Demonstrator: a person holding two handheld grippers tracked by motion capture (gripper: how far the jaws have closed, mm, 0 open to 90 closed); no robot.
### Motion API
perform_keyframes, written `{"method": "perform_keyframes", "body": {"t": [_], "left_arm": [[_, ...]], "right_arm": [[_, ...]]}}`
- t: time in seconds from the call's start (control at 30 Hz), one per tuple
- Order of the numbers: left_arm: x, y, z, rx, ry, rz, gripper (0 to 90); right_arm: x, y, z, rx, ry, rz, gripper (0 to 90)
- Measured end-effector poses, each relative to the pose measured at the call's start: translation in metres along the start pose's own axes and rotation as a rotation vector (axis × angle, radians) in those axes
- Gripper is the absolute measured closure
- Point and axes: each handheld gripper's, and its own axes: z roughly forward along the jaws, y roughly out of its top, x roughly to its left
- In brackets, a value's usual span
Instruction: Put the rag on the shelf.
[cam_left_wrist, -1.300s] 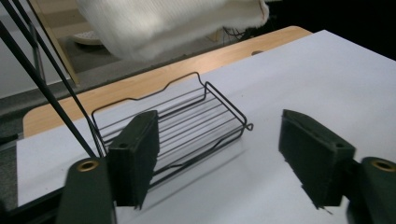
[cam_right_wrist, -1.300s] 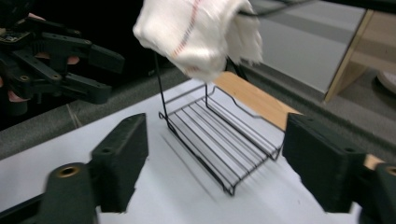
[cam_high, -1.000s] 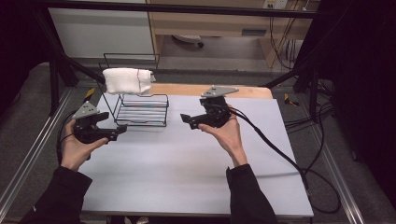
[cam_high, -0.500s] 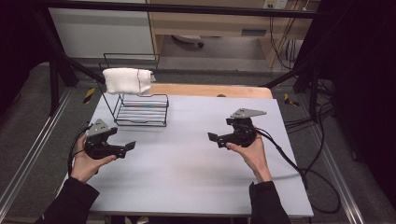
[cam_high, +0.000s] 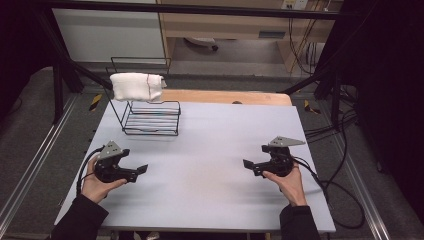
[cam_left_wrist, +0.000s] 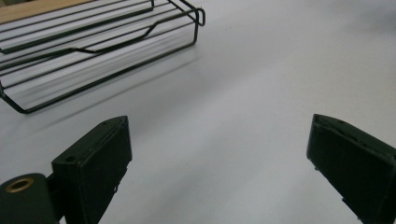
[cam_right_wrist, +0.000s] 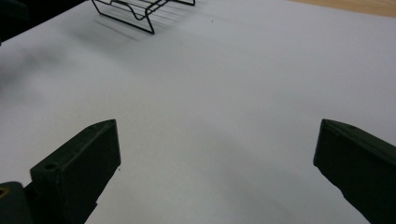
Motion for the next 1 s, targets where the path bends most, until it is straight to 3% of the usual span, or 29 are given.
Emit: {"method": "perform_keyframes", "body": {"t": [0.5,1.0], "left_arm": [[-0.003,-0.023,0.003,0.021,-0.007,0.019,6.7],[-0.002,-0.029,0.002,0.016,-0.015,0.019,6.7]], "right_arm": [[-0.017,-0.049,-0.016,0.035,-0.009,0.036,0.7],[-0.019,-0.061,-0.024,0.025,-0.008,0.046,0.7]]}}
